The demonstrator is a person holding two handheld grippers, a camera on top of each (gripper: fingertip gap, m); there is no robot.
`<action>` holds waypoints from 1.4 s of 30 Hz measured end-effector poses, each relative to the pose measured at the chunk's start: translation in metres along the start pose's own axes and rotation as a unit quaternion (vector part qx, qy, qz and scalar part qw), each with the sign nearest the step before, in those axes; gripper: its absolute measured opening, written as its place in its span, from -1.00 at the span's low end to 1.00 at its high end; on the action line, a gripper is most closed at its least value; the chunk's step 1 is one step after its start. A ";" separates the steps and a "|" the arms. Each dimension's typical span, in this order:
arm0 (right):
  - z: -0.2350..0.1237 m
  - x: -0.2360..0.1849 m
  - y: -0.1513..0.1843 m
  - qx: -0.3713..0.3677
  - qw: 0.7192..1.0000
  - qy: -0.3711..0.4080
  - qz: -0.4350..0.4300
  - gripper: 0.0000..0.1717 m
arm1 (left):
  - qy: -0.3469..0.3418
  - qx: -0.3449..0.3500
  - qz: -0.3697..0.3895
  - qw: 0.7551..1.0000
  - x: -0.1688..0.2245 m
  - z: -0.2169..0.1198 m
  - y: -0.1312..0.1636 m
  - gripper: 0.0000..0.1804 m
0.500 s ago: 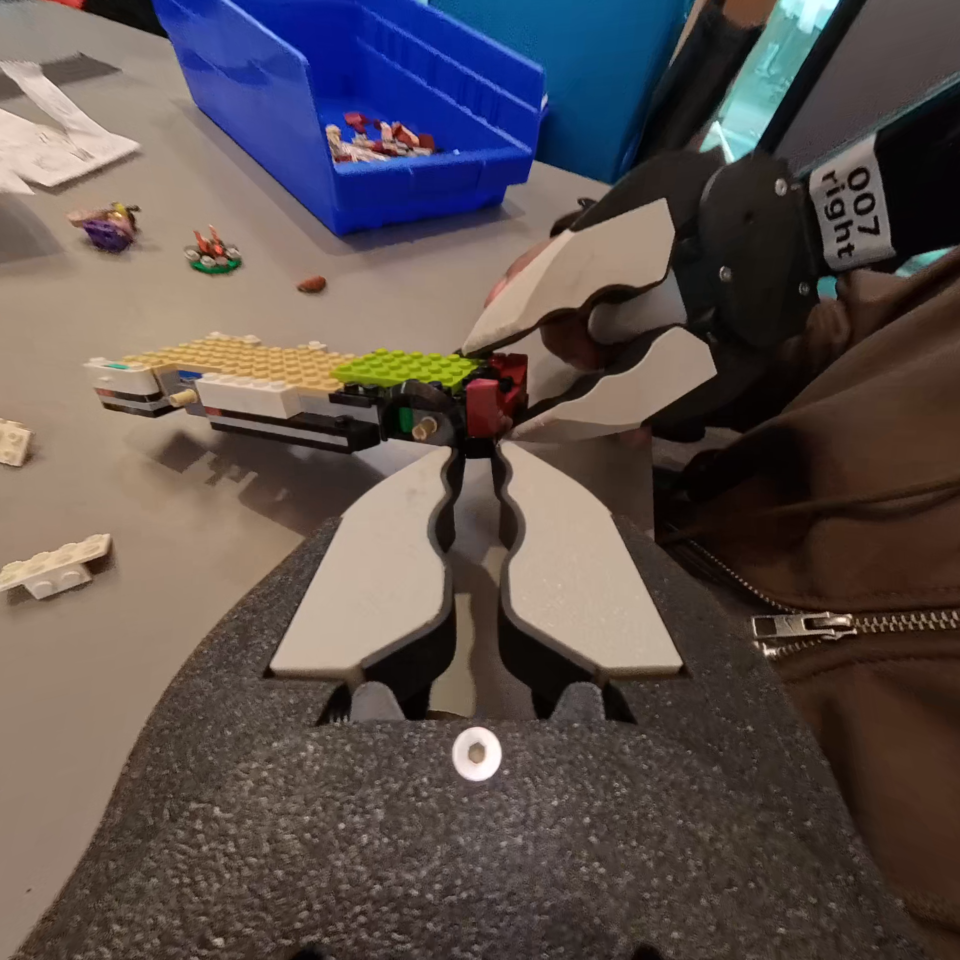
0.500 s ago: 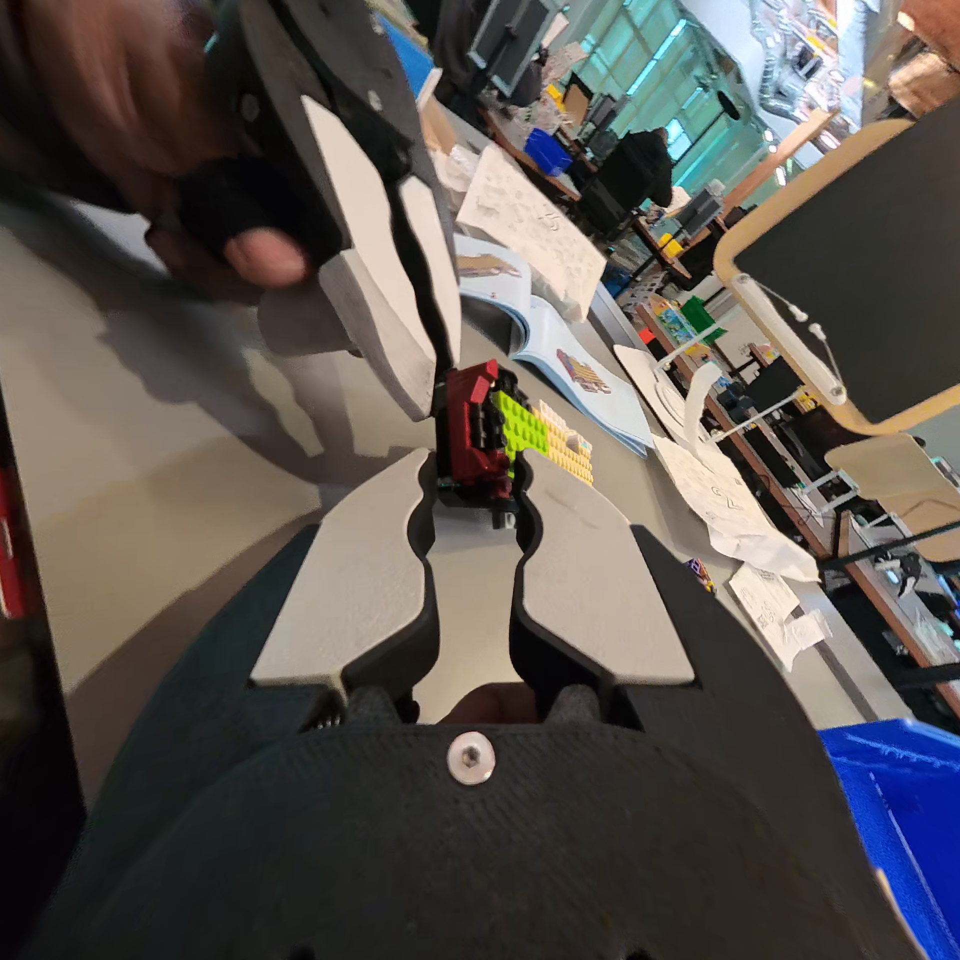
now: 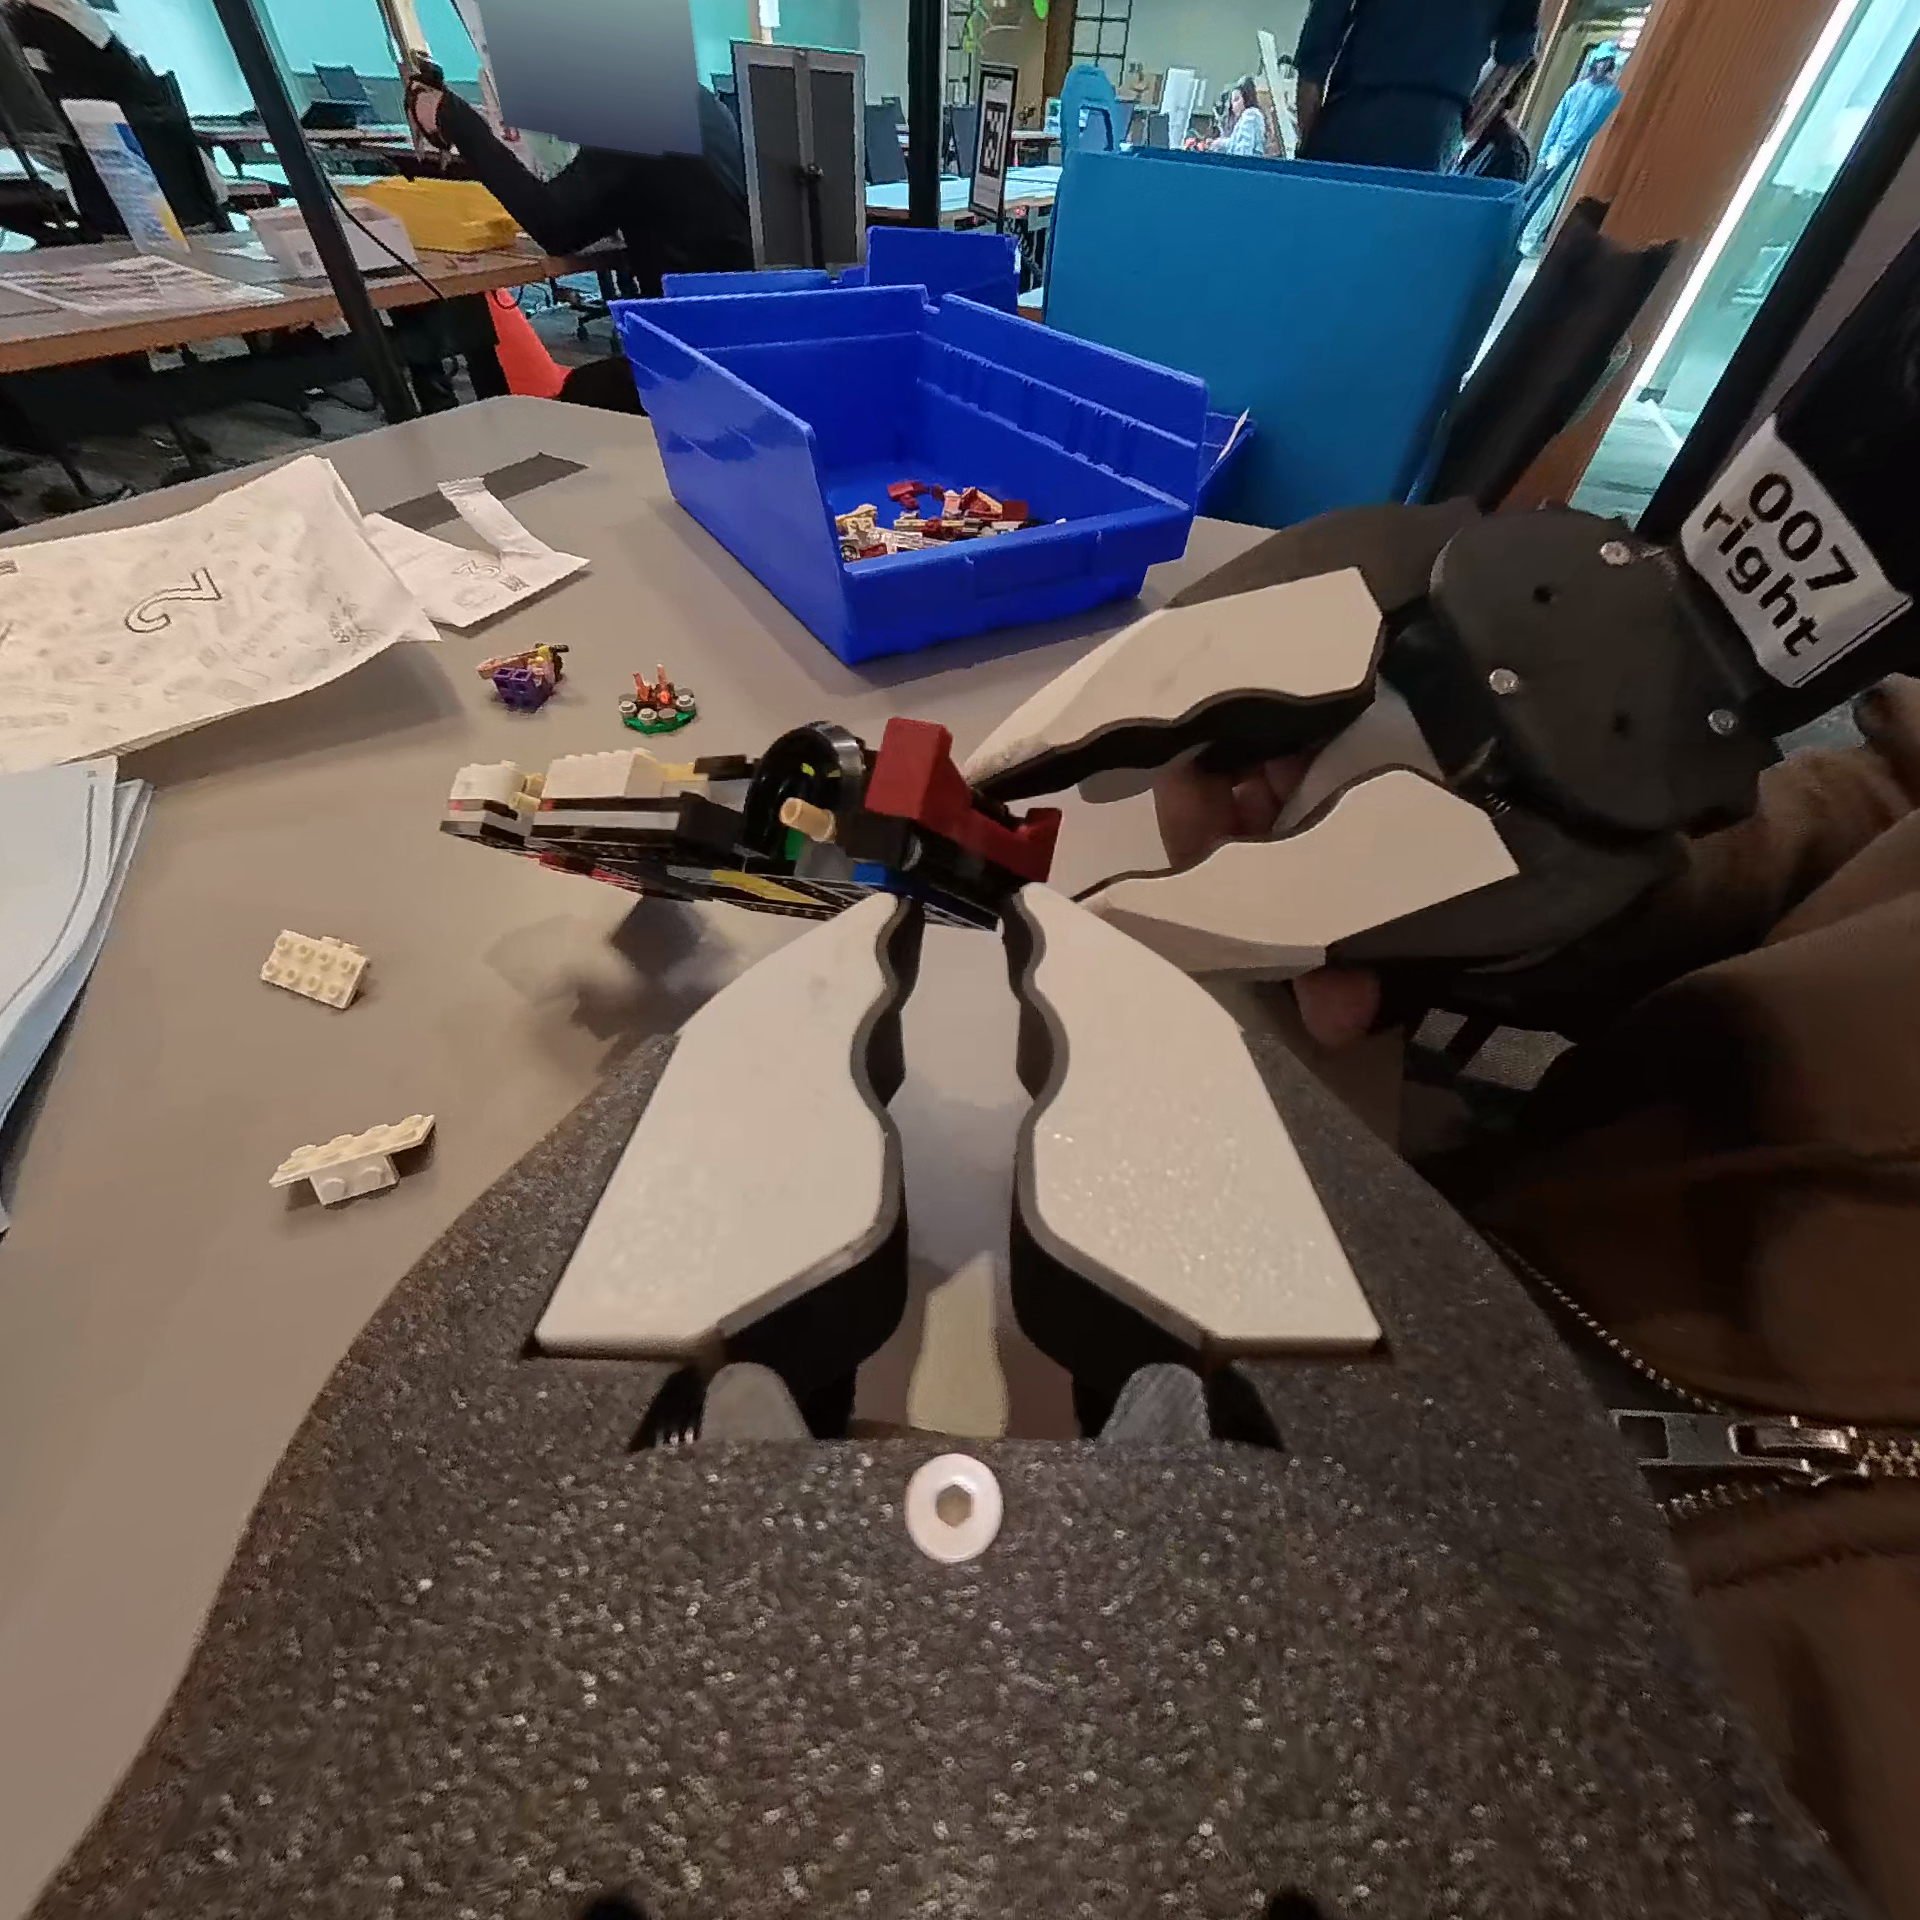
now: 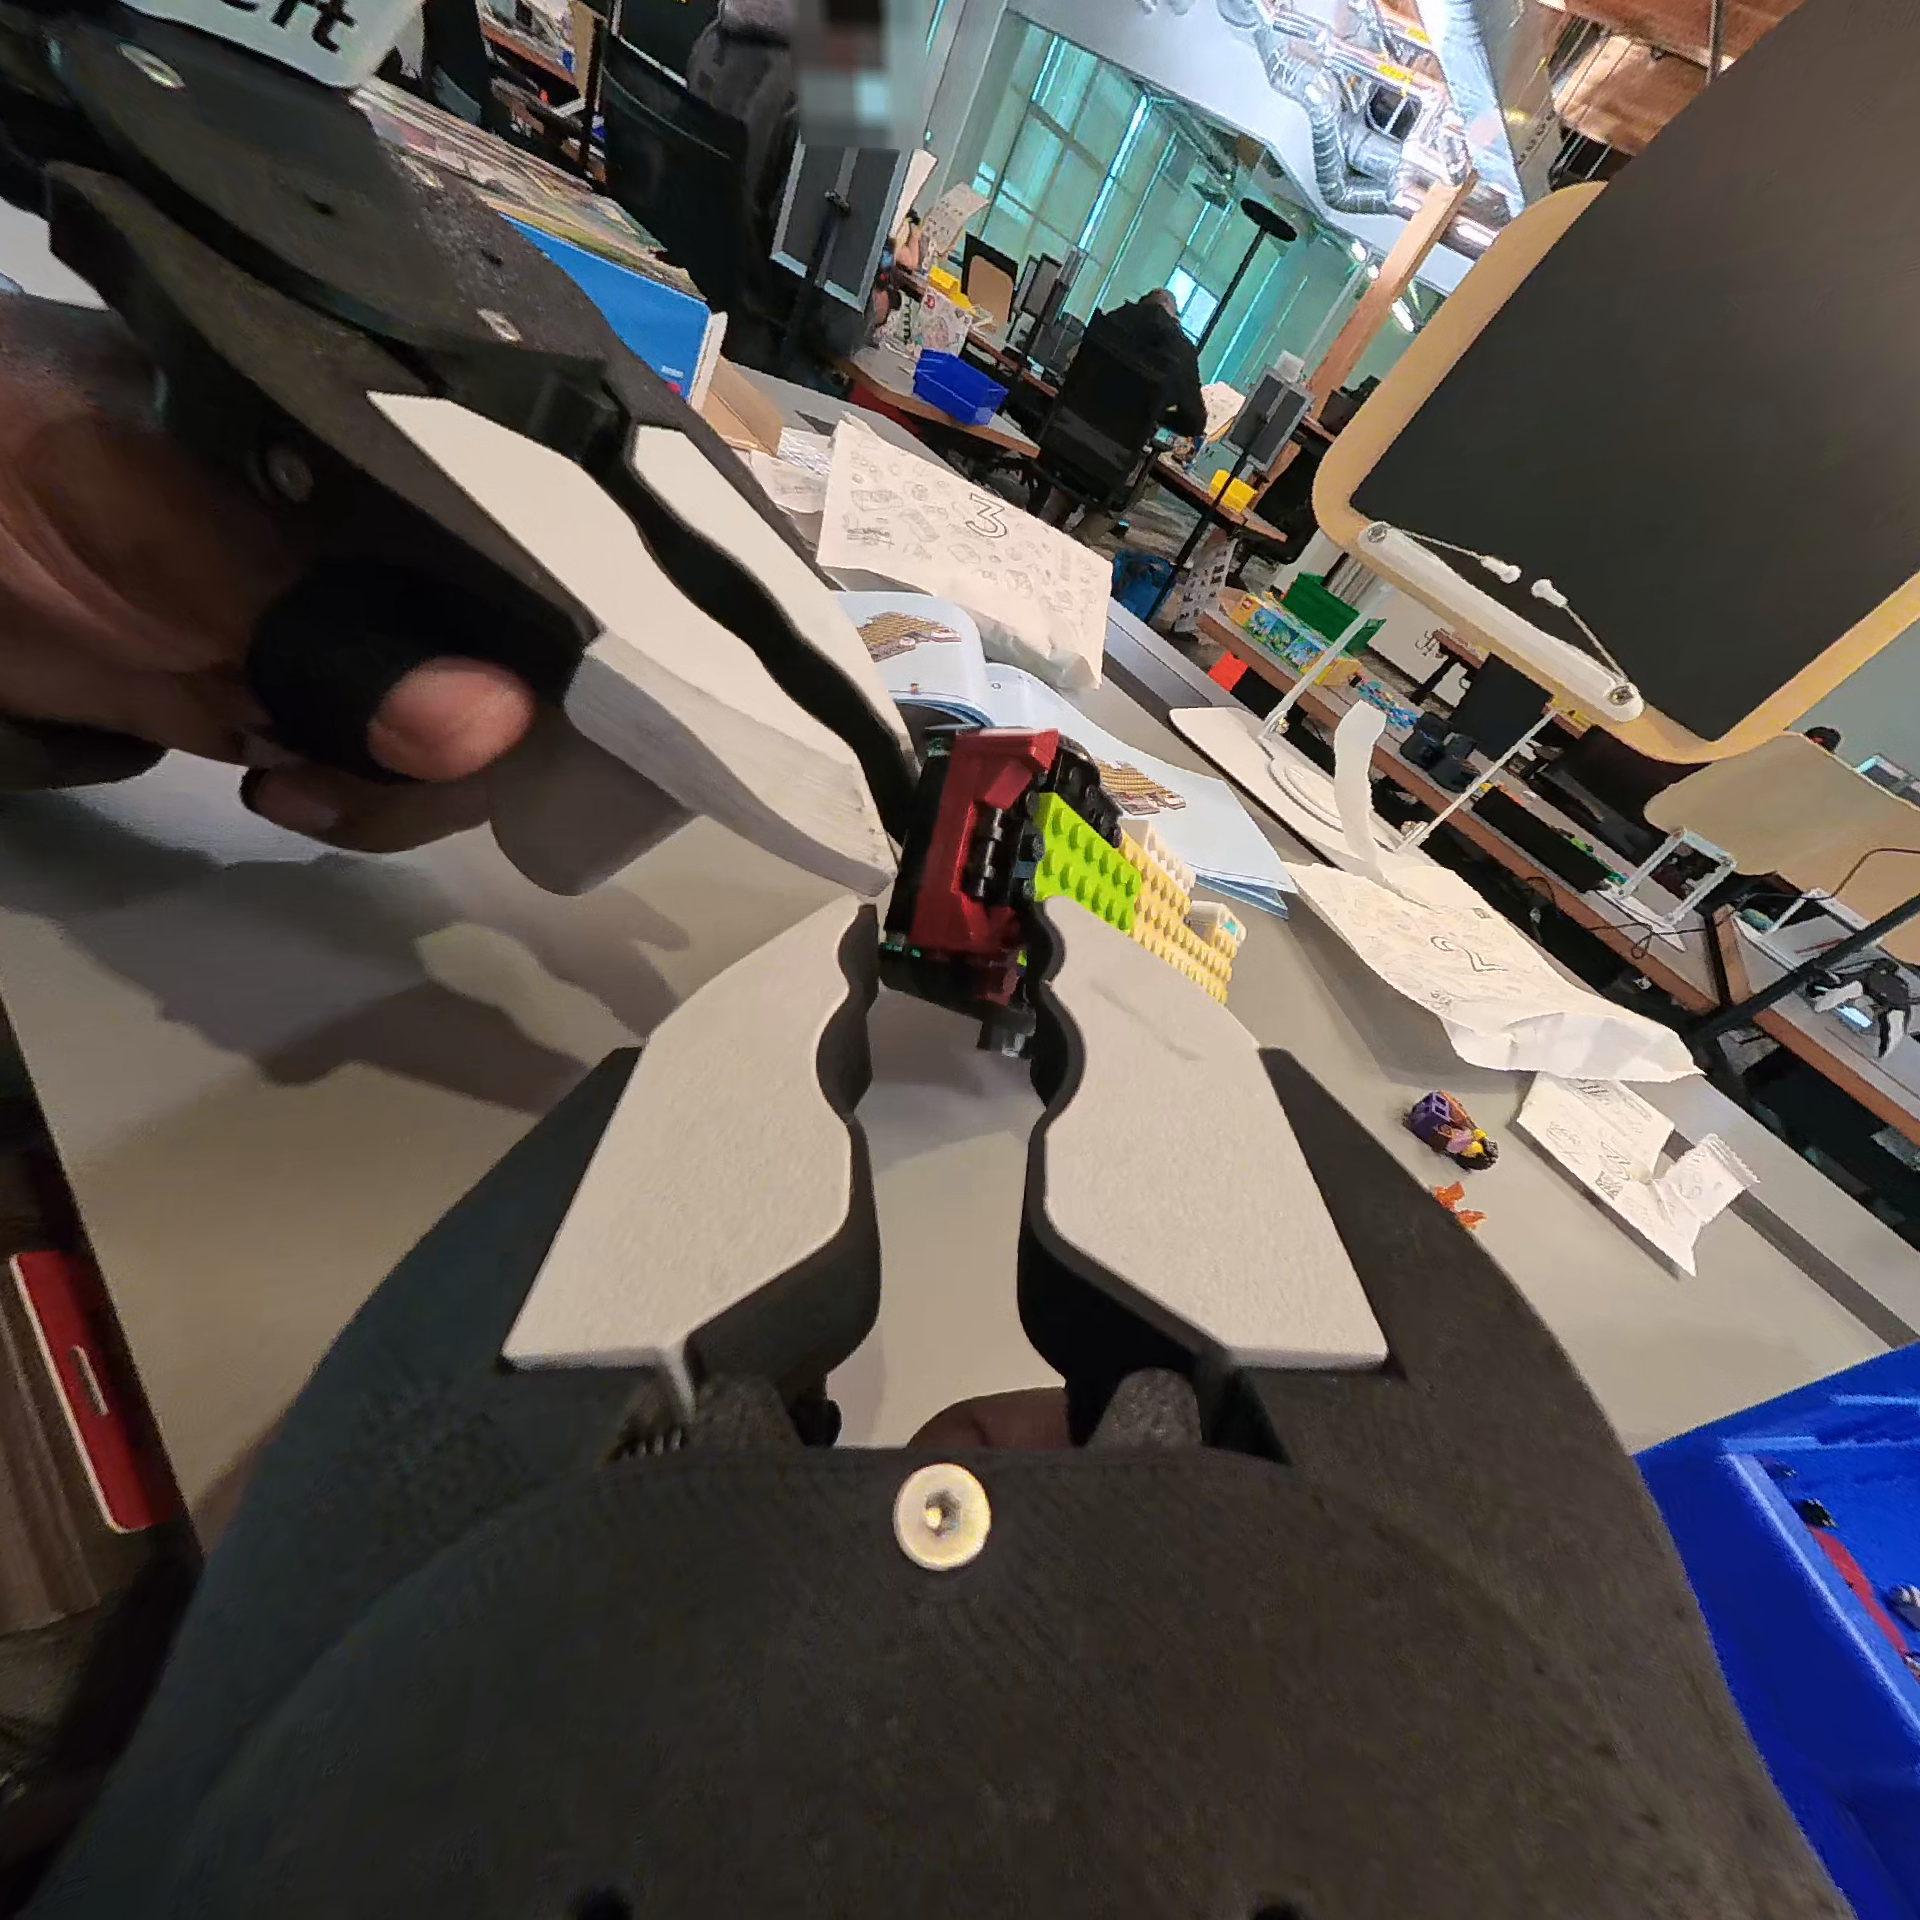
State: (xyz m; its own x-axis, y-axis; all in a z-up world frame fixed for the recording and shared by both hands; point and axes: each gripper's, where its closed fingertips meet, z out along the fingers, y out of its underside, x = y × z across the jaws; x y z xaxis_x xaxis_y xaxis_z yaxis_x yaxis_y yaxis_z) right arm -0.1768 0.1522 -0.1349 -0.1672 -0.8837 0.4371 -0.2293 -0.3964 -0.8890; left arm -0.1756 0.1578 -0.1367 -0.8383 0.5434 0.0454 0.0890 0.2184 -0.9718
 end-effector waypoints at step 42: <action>0.011 -0.024 0.036 -0.090 0.982 -0.073 -0.147 -0.71 | -0.058 -0.076 0.068 0.993 -0.017 0.013 0.027 -0.71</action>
State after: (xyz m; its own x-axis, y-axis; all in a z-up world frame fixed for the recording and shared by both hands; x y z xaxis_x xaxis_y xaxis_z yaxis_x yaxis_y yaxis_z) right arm -0.1705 0.1567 -0.1794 0.0682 -0.7691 0.6355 -0.4158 -0.6010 -0.6826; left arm -0.1659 0.1444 -0.1664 -0.8686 0.4807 -0.1204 0.2790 0.2736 -0.9205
